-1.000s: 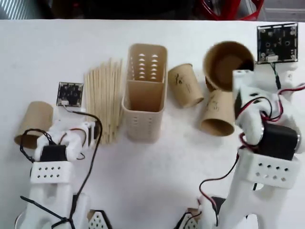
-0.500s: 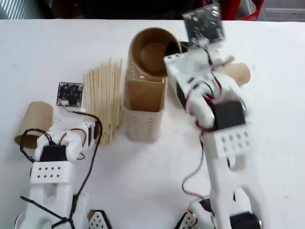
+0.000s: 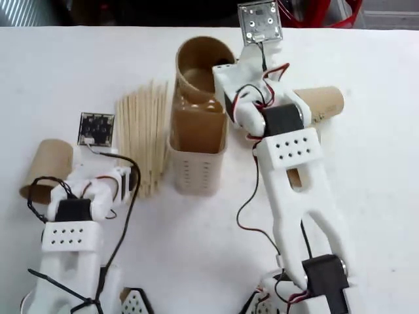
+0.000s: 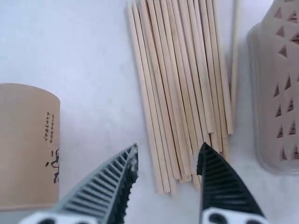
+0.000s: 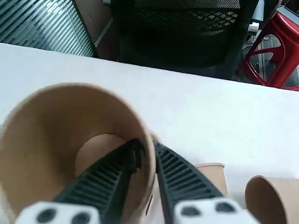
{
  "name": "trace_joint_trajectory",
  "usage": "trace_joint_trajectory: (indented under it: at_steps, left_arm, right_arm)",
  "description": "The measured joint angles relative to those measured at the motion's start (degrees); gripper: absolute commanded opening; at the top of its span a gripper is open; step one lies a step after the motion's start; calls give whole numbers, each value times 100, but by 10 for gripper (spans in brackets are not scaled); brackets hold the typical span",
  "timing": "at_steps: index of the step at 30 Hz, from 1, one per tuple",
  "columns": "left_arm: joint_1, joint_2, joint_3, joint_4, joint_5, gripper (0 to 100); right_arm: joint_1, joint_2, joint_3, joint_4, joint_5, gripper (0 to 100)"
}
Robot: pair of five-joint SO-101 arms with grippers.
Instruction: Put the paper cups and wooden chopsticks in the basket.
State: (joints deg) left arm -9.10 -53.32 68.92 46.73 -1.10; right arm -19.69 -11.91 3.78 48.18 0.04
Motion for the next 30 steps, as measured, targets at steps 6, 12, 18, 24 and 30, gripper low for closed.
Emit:
trace_joint_trajectory:
  at_steps: [6,12,18,24,30]
  left_arm:
    - [0,0,0,0,0,214]
    - [0,0,0,0,0,214]
    - [0,0,0,0,0,214]
    - [0,0,0,0,0,214]
    - [0,0,0,0,0,214]
  right_arm:
    - [114,0,0,53,0,266]
    - [123,-141,0,123,0,268]
    - [905,-1618,0,1477,466,269]
    - [1758,-2611,264,2699,2567,338]
    - [2013,-3279,2356,2523,4598,403]
